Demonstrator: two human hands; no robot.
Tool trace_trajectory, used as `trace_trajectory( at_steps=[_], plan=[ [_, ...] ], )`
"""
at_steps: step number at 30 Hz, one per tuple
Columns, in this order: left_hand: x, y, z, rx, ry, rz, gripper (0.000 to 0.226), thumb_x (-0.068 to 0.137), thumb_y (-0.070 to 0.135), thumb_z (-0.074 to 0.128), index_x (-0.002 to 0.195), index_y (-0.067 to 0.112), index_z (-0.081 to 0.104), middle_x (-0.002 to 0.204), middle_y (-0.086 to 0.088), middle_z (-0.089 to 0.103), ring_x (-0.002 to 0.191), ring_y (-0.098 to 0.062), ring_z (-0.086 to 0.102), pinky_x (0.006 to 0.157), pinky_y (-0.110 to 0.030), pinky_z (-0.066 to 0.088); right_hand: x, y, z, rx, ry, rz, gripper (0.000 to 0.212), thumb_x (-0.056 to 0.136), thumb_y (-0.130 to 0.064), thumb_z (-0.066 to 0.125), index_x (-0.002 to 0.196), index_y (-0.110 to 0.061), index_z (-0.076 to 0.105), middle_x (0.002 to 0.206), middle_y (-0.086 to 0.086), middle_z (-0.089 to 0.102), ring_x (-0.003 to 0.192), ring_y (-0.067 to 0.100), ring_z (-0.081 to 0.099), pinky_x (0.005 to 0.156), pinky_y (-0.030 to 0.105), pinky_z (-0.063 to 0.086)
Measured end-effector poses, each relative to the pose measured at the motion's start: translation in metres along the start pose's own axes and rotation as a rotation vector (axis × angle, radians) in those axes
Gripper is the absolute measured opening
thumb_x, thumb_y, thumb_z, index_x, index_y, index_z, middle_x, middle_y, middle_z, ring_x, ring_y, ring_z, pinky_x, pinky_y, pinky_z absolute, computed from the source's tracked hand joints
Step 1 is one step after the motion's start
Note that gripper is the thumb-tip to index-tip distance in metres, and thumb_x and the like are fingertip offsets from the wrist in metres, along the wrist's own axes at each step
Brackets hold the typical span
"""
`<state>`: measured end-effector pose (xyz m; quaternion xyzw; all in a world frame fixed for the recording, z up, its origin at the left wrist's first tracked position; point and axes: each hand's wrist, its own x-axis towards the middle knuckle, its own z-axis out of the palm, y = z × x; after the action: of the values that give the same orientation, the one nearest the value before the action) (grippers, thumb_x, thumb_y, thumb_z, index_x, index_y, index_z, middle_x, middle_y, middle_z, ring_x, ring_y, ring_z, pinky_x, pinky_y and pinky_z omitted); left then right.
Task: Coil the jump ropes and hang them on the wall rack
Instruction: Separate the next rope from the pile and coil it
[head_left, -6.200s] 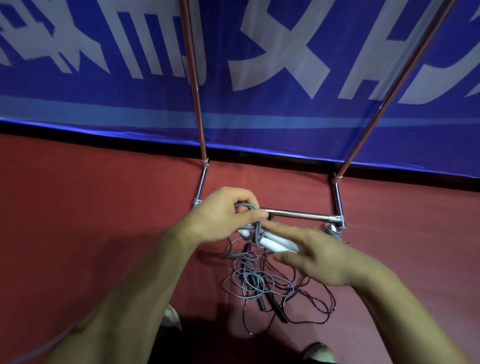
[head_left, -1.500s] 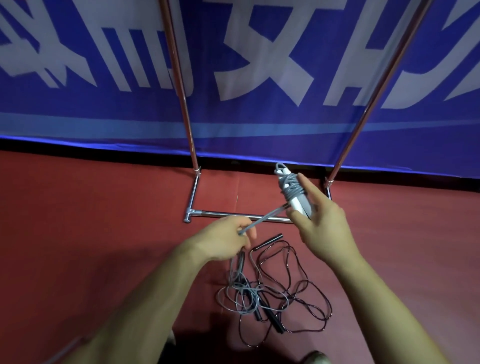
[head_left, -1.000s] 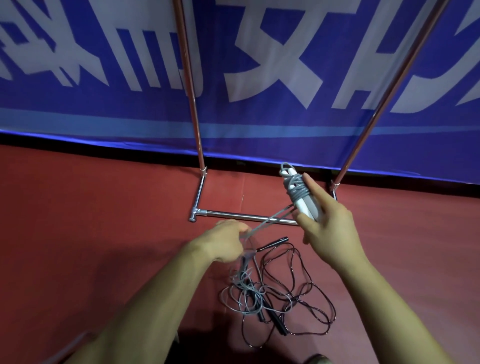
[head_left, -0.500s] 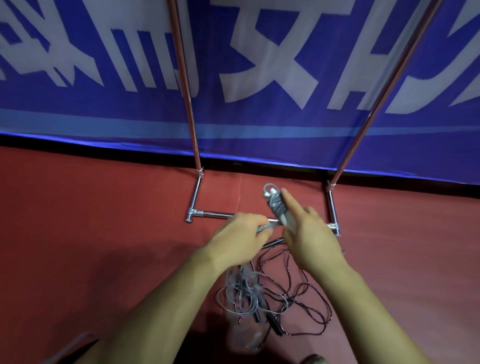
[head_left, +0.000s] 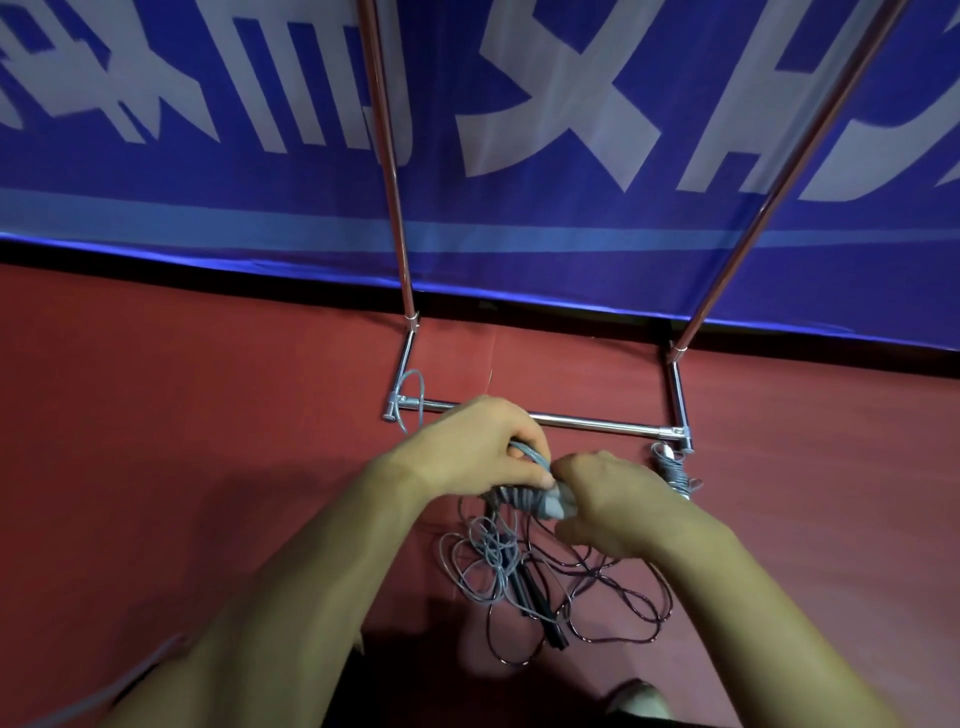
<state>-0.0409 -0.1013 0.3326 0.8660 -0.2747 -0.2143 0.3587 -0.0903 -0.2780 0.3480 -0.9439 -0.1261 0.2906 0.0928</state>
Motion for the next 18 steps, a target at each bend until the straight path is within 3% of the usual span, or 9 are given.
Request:
trace_trajectory(
  at_steps=[3, 6, 9, 11, 13, 16, 18],
  plan=[
    [-0.001, -0.002, -0.005, -0.199, -0.064, -0.074, 0.019, 0.074, 0.044, 0.085, 0.080, 0.028, 0.078, 0.080, -0.007, 0.072, 0.068, -0.020, 0.062, 0.068, -0.045, 0.053, -0.007, 0.002, -0.007, 0.110, -0.025, -0.162, 0.026, 0.078, -0.029, 0.067, 0.069, -0.031, 0.043, 0.071, -0.005, 0.052, 0.071, 0.022, 0.052, 0.060, 0.032, 0.041],
    [-0.003, 0.003, -0.013, -0.452, -0.083, -0.086, 0.010, 0.076, 0.025, 0.086, 0.078, 0.021, 0.078, 0.076, -0.002, 0.073, 0.074, -0.007, 0.062, 0.072, -0.029, 0.050, -0.014, 0.006, -0.014, 0.246, 0.040, -0.253, 0.026, 0.071, -0.023, 0.068, 0.066, -0.034, 0.045, 0.060, -0.005, 0.046, 0.056, 0.012, 0.040, 0.053, 0.031, 0.037],
    [-0.003, 0.004, -0.017, -0.721, -0.098, -0.128, 0.009, 0.080, 0.010, 0.080, 0.076, 0.014, 0.073, 0.070, 0.005, 0.070, 0.064, -0.004, 0.062, 0.064, -0.016, 0.049, -0.021, 0.007, -0.019, 0.393, 0.144, -0.280, 0.027, 0.070, -0.019, 0.069, 0.086, -0.033, 0.053, 0.062, -0.007, 0.051, 0.054, 0.011, 0.042, 0.051, 0.027, 0.038],
    [-0.004, 0.001, -0.021, -0.911, -0.172, -0.170, 0.014, 0.082, 0.005, 0.075, 0.074, 0.017, 0.072, 0.069, 0.001, 0.067, 0.059, -0.007, 0.061, 0.058, -0.018, 0.050, -0.025, 0.004, -0.019, 0.483, 0.194, -0.302, 0.041, 0.071, -0.017, 0.072, 0.101, -0.035, 0.050, 0.063, -0.005, 0.056, 0.054, 0.010, 0.043, 0.050, 0.025, 0.037],
    [-0.005, -0.004, -0.025, -1.051, -0.262, -0.233, 0.007, 0.081, 0.008, 0.068, 0.080, 0.015, 0.068, 0.071, -0.002, 0.063, 0.056, -0.010, 0.060, 0.054, -0.021, 0.051, -0.028, 0.000, -0.018, 0.643, 0.185, -0.345, 0.051, 0.073, -0.009, 0.073, 0.108, -0.033, 0.045, 0.063, 0.007, 0.055, 0.052, 0.013, 0.041, 0.050, 0.033, 0.035],
    [-0.005, -0.009, -0.022, -1.165, -0.355, -0.290, 0.026, 0.067, 0.016, 0.087, 0.084, 0.012, 0.067, 0.068, -0.001, 0.062, 0.056, -0.010, 0.062, 0.055, -0.024, 0.053, -0.031, -0.003, -0.020, 0.869, 0.106, -0.409, 0.072, 0.075, 0.000, 0.076, 0.126, -0.035, 0.038, 0.058, 0.010, 0.047, 0.050, 0.021, 0.037, 0.047, 0.043, 0.030],
    [-0.006, -0.006, -0.010, -1.232, -0.337, -0.347, 0.031, 0.052, 0.024, 0.098, 0.070, 0.014, 0.075, 0.067, -0.002, 0.065, 0.062, -0.012, 0.064, 0.062, -0.026, 0.055, -0.034, -0.002, -0.020, 0.982, 0.029, -0.447, 0.096, 0.078, 0.007, 0.076, 0.145, -0.044, 0.031, 0.054, 0.003, 0.051, 0.044, 0.020, 0.041, 0.042, 0.035, 0.032]
  ],
)
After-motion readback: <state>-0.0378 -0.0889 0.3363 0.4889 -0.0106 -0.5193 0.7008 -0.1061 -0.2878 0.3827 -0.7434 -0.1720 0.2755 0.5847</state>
